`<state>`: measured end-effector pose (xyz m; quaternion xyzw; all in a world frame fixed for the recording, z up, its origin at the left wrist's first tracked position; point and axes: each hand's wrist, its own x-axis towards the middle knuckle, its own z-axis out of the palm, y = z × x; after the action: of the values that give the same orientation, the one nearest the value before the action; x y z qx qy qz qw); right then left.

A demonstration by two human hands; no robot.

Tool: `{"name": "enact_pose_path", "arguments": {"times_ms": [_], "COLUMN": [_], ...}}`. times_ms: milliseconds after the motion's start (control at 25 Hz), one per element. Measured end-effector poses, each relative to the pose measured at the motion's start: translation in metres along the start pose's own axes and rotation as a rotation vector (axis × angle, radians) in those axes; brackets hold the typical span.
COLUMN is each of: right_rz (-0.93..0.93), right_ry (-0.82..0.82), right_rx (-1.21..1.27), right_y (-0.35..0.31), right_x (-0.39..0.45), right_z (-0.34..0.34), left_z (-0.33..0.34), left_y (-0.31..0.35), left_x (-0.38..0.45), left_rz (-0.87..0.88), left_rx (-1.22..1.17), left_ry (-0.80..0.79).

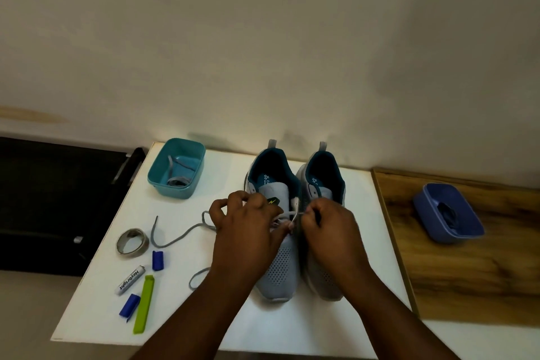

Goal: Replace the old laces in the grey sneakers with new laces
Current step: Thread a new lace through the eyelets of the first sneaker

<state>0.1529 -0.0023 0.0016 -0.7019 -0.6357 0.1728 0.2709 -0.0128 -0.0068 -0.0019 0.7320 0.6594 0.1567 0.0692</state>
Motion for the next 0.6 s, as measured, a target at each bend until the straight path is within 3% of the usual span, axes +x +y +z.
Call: {"name": "enact_pose_path", "arguments": {"times_ms": [280,320,480,600], "right_rz": [0.169,0.144,-0.148,-0.100], "right_ry": [0.481,0.470,-0.115,-0.219], "right_rx": [-0.074,-0.109,-0.298,-0.255], "right_y": [0.030,0.028,-0.005,-0.007], "right_x": [0.022,0.018,-0.001,0.000], "right_z": [-0.064,-0.064,-0.016,0.001], "left_z": [-0.003,-0.002,-0.001,-0.002], "left_y": [0.004,0.003,0.002,-0.001], "left_x": [-0.007,-0.007,-0.005,-0.004], "left_rz": [0.025,0.027,0.019,0.009], "left_rx": [0.069,0.065,0.058,0.071], "left_ry": [-0.088,-0.088,-0.066,-0.053]}}
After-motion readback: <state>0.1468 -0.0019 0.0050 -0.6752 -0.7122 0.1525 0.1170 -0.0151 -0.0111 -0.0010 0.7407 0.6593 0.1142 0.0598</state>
